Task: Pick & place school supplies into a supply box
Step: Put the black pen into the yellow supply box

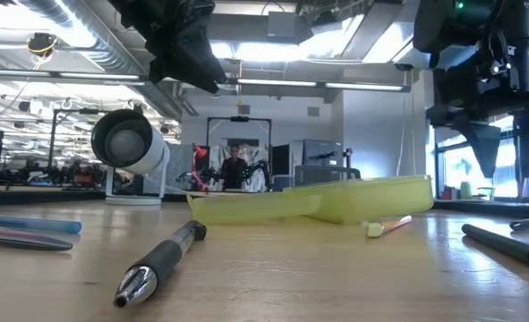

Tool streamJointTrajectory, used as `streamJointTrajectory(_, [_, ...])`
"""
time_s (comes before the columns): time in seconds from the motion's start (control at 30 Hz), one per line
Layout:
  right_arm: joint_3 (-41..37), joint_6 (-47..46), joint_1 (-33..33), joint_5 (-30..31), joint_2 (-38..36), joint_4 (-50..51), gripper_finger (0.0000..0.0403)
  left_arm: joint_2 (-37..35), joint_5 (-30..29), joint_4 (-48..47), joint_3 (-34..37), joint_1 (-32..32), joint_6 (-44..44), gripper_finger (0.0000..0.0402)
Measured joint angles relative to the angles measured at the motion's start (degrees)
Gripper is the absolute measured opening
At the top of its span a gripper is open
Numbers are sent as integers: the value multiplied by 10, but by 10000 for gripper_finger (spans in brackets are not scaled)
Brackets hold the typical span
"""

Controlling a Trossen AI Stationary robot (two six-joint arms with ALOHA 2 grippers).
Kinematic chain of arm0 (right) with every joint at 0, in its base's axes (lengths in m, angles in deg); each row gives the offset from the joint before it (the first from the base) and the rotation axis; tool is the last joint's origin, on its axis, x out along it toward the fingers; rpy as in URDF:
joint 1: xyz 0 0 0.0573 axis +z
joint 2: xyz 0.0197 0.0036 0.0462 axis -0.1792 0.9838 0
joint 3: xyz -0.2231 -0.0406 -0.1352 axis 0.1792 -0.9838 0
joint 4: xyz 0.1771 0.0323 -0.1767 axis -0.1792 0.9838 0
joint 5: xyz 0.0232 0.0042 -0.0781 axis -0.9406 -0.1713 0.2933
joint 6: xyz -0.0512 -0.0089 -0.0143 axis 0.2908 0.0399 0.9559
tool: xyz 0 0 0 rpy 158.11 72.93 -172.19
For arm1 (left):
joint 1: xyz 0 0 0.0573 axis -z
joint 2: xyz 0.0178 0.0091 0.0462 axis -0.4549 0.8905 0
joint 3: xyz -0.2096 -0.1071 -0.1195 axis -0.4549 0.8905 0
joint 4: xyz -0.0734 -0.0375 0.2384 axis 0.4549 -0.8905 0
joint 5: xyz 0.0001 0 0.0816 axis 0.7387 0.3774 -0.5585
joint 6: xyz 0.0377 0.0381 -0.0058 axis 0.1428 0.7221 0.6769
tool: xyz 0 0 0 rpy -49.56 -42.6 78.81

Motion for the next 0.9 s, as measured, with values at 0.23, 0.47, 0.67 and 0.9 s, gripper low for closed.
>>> streamJointTrajectory(0.23, [0,5,-4,8,0,8,298,0,0,0,0,0,0,130])
streamJointTrajectory(0.47, [1,-9,-11,44,17,14,309,0,2,0,0,0,0,130])
streamJointTrajectory(0.67, [15,42,-39,25,90,55,281,0,2,0,0,0,0,130])
streamJointTrajectory(0.9, [15,120,-43,22,160,59,253,0,2,0,0,0,0,130])
